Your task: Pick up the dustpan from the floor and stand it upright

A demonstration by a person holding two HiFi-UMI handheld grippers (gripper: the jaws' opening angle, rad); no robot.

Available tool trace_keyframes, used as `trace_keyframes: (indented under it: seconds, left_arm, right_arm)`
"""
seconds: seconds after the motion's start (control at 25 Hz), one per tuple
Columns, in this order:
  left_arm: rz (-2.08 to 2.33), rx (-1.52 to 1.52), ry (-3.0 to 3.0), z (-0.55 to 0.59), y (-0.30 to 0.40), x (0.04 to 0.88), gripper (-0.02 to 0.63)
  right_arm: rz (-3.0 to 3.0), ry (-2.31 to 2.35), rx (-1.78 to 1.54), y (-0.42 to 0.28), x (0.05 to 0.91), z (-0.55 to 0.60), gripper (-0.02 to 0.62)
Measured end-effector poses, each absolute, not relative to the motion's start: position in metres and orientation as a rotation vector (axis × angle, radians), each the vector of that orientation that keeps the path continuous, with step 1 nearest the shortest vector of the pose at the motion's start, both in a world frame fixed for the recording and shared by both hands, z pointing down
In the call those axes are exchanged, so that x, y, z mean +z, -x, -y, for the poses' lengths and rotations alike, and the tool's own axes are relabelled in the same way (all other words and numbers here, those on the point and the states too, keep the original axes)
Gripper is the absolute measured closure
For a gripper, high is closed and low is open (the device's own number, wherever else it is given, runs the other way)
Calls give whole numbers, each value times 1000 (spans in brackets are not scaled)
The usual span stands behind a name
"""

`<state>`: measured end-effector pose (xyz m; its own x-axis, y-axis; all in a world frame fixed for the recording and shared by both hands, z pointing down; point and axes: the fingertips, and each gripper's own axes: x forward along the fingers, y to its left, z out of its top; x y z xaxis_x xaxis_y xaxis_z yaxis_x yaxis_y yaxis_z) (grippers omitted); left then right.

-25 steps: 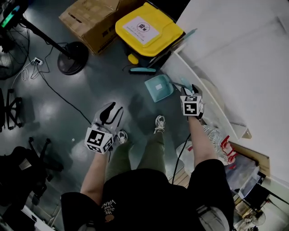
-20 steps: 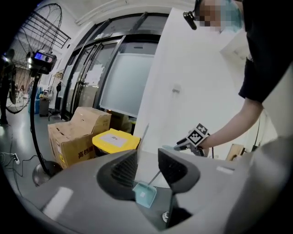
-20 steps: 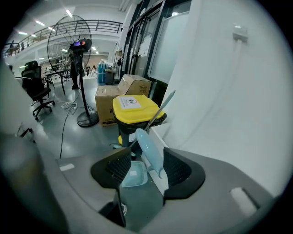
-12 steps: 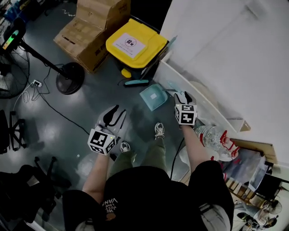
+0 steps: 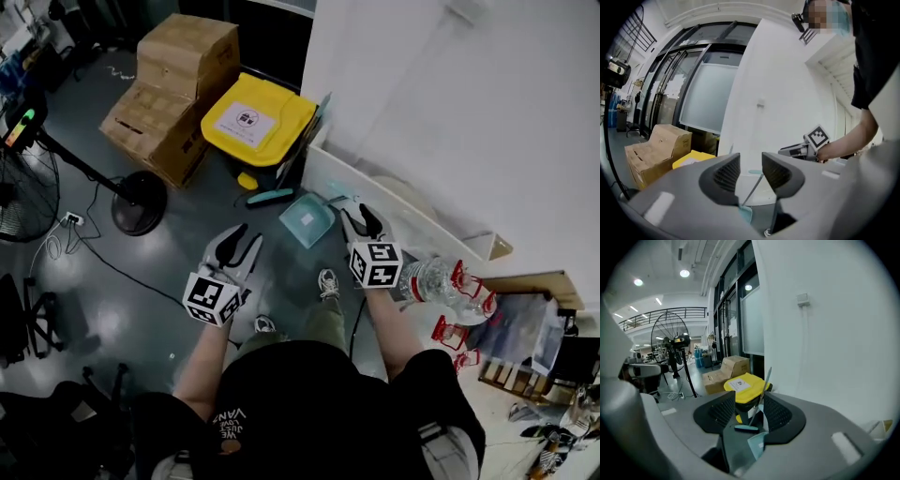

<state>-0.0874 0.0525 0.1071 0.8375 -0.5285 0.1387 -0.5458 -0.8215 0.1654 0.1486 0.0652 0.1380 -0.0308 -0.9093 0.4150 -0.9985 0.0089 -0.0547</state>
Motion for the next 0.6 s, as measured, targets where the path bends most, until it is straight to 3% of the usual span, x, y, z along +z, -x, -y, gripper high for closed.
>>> trace_keyframes:
  seconds: [0.2,0.32,0.6]
  left_arm:
    - [785,102,-2863,-63,85,87,443]
    - [769,88,-2890,-71,87,74,443]
    - [767,59,-2928,-92,99,52,443]
  right_arm:
    - [2099,-2039,437,-127,101,-92,412]
    - [2134,-2066,424,-116,85,-110,479]
    - [2190,-2084,432,-92,67,-144,542]
